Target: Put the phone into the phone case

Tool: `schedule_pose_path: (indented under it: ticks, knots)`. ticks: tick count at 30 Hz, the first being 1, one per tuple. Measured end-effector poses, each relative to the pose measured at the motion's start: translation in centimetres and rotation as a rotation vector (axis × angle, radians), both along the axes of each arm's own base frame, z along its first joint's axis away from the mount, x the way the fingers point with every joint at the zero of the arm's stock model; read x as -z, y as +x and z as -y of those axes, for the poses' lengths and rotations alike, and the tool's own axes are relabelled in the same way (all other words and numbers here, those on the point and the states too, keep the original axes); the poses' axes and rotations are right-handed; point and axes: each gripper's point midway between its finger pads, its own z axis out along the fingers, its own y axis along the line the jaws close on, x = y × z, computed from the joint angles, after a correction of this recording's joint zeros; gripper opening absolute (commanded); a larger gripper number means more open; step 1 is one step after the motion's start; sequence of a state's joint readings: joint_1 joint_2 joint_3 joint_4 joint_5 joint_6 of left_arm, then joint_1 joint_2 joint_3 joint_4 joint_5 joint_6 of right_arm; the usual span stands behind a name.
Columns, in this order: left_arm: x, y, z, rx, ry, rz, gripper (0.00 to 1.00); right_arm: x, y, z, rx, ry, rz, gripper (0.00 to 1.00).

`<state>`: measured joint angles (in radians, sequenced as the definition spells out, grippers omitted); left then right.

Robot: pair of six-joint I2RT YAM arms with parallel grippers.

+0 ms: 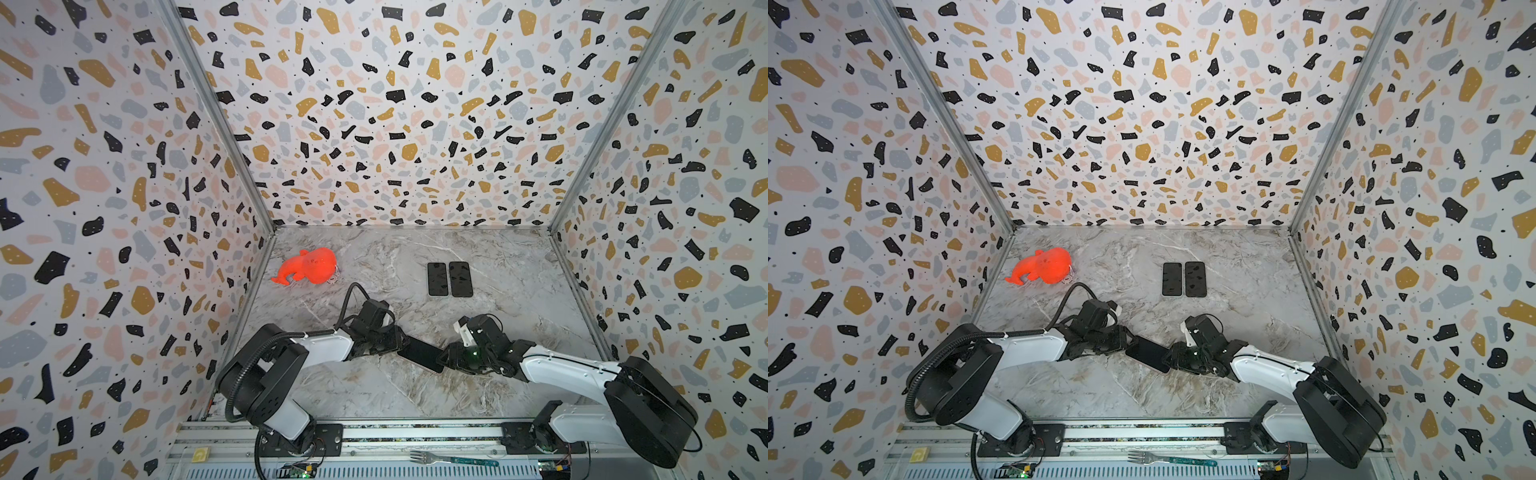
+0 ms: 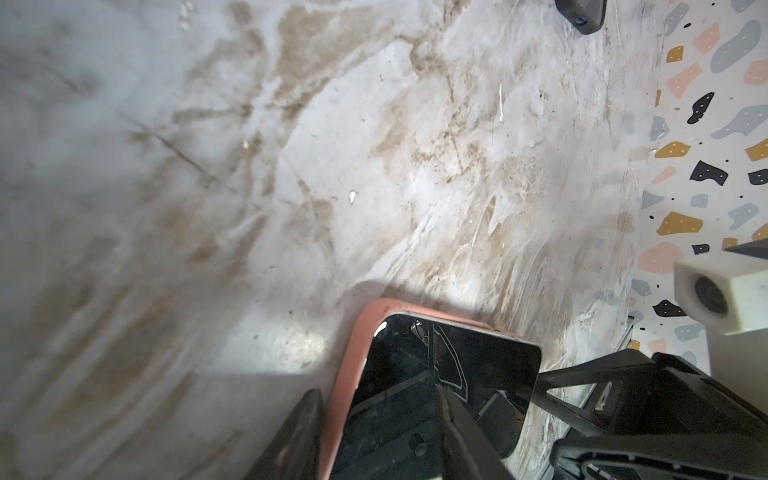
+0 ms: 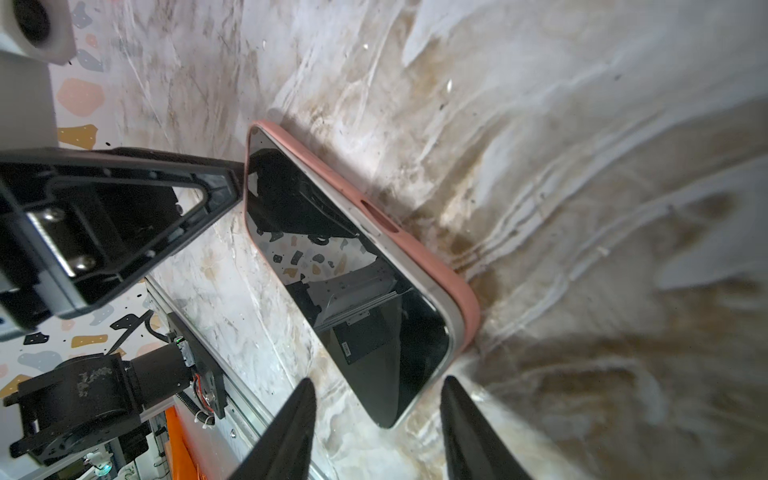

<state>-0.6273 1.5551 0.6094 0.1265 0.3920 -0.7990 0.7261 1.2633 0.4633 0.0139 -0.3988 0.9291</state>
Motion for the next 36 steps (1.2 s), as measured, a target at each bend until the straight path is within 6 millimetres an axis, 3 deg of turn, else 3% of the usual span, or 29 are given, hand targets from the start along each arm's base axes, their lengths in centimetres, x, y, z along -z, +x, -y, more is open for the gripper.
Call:
schedule_pose_path:
  ticks: [8,14,18,24,36]
  knots:
    - [-0.3,-0.6,-1.1,-0.003,0.044,-0.008,0.49,-2.7,0.5,0.1,-0.024,0.042,0.103,0.50]
    - [-2.7,-1.5,-2.1,-0.010,0.048,0.018,0.54,-4.0,2.4,0.6,-0.072,0.046,0.216,0.52]
    - [-3.3,-2.4,-1.6,0.000,0.027,0.030,0.54,-3.7,4.2,0.8,-0.088,0.042,0.240,0.52]
    - [-1.5,-5.1,-0.2,0.060,0.032,-0.025,0.55,-2.7,4.7,0.2,-0.120,0.059,0.239,0.53]
    - [-0.1,-5.2,1.1,0.072,0.014,-0.043,0.54,-0.8,4.0,-0.1,-0.168,0.071,0.218,0.52]
